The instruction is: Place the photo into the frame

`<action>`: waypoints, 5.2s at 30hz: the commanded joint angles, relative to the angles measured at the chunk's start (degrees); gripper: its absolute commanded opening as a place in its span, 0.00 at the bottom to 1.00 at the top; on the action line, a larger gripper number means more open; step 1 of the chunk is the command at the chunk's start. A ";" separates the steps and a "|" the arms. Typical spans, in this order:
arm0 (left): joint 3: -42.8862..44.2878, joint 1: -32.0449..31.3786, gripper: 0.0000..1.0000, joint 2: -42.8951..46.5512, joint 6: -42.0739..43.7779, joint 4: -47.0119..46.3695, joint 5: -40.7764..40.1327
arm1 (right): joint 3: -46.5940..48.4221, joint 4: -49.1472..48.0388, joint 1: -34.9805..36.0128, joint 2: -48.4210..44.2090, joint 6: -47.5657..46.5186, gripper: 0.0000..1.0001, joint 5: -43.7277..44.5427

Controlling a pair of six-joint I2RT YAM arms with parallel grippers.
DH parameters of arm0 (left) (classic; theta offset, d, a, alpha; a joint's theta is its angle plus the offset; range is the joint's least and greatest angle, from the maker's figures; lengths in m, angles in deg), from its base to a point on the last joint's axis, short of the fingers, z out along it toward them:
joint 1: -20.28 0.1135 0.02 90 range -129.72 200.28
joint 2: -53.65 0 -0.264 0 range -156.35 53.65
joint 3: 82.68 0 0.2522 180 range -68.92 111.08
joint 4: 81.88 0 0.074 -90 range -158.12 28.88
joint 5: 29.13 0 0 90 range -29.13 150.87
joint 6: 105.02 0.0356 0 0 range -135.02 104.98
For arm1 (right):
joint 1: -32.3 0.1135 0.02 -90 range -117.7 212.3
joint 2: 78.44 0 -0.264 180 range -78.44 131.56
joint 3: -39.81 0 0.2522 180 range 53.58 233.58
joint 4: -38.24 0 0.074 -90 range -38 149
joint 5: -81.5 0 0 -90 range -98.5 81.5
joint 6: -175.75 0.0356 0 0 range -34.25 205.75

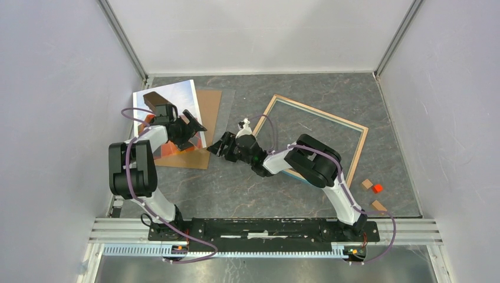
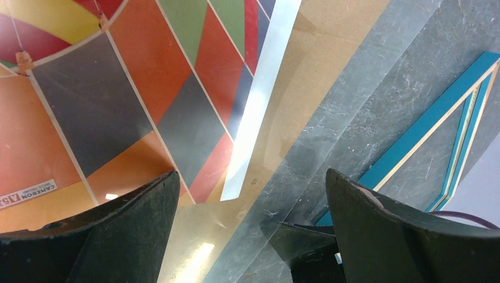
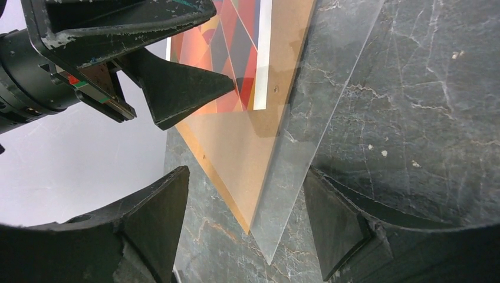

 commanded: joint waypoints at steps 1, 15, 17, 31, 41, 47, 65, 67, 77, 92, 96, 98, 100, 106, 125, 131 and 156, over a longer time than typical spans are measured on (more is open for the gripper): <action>0.38 0.11 1.00 -1.70 -0.11 1.21 2.80 | -0.19 1.88 -1.14 2.54 1.37 0.77 -5.62; 0.80 0.16 0.99 -1.60 0.36 0.87 5.07 | 2.73 -4.99 -3.04 5.49 5.77 0.49 -13.02; 1.07 0.14 0.99 -1.13 0.89 1.40 4.54 | 3.86 -3.85 -3.09 6.01 5.34 0.48 -12.80; 1.14 -2.64 1.00 11.13 4.73 0.34 0.83 | 1.69 7.92 -4.76 -4.50 -3.75 0.00 -15.77; 2.13 -9.33 1.00 21.80 10.27 4.01 -5.16 | -9.34 29.53 -14.07 -24.20 -26.36 0.00 -33.97; 3.10 -11.32 1.00 23.34 10.97 5.09 -4.28 | -1.70 65.08 -21.49 -27.50 -56.25 0.00 -39.27; 3.44 -16.94 1.00 26.46 9.61 4.99 -0.29 | 14.18 89.43 -34.49 -17.32 -78.49 0.10 -25.55; 3.37 -18.09 1.00 27.49 9.84 4.98 -0.44 | 21.83 93.43 -34.44 -13.17 -78.90 0.16 -18.42; 3.37 -20.65 1.00 30.45 10.02 5.12 -0.10 | 24.67 87.24 -28.37 -24.91 -62.81 0.86 28.63; 2.02 -21.25 1.00 31.20 11.49 3.55 -2.13 | -44.64 35.38 -19.49 -74.65 -22.20 0.88 -6.18; 0.75 -21.41 1.00 32.39 11.95 1.41 -2.70 | -51.81 23.19 -19.43 -72.71 -15.86 0.87 -14.06; 0.18 -21.96 1.00 33.44 10.31 -1.30 -2.67 | -56.82 15.24 -19.39 -72.30 -12.30 0.87 -15.24; 1.74 -23.53 1.00 33.84 7.65 -2.75 -1.79 | -58.53 10.44 -19.41 -71.11 -12.01 0.87 -16.33; 15.79 -31.49 1.00 31.39 5.19 -3.06 -5.52 | -60.49 6.58 -19.43 -66.40 -10.66 0.86 -16.52; 15.17 -37.84 1.00 34.48 17.99 -3.63 -13.74 | -66.68 -9.62 -16.85 -57.98 -4.82 0.84 -8.30; 14.93 -38.30 1.00 35.35 17.59 -3.50 -14.37 | -66.49 -13.13 -14.01 -53.27 -1.57 0.81 -3.60; 15.15 -38.30 1.00 35.32 17.65 -2.57 -16.08 | -57.29 -31.64 -6.56 -28.72 10.45 0.65 9.49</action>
